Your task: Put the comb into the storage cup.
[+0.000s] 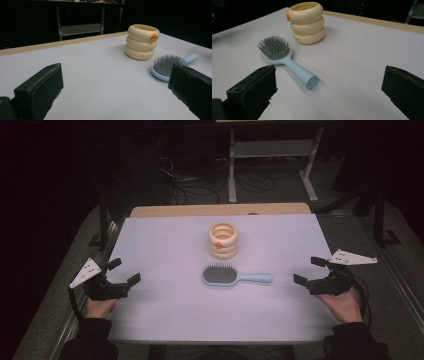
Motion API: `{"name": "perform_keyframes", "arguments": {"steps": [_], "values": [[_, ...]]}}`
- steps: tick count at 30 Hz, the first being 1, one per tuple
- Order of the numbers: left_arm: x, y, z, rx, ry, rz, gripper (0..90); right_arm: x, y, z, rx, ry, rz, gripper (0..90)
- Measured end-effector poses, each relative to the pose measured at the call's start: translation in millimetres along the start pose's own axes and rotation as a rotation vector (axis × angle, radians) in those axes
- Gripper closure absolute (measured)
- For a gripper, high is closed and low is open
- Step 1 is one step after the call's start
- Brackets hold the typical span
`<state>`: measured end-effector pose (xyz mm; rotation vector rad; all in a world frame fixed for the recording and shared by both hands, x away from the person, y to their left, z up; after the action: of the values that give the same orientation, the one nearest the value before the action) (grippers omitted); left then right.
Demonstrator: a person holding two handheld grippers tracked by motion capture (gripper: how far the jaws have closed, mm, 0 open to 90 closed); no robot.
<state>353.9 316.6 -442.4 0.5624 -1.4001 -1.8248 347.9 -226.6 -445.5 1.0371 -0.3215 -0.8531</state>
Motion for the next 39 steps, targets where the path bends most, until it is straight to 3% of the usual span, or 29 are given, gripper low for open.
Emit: {"name": "perform_keyframes", "arguments": {"steps": [23,30,39], "values": [[1.7,0.2,1.6,0.013,-0.005,0.01,0.0,-5.3,8.3,9.2,0.021,0.01,0.014,0.0],[1.5,0.2,2.0,0.013,-0.003,0.008,0.0,-2.6,12.7,15.0,-0.012,-0.001,0.036,0.0],[2.1,0.3,2.0,0.014,-0.003,0.01,0.0,-4.4,36.7,16.6,-0.057,0.007,0.09,0.0]]}}
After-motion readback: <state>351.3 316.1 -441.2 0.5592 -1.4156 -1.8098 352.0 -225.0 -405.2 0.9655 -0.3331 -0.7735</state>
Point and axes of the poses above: each handheld gripper's, and its own axes: z roughly backward along the jaws, y roughly out of its top, x roughly to its right, the point moved 8 cm from there along -z, roughly forward along the jaws, and after that the axes turned 5 degrees about -x, right-handed, at the moved point
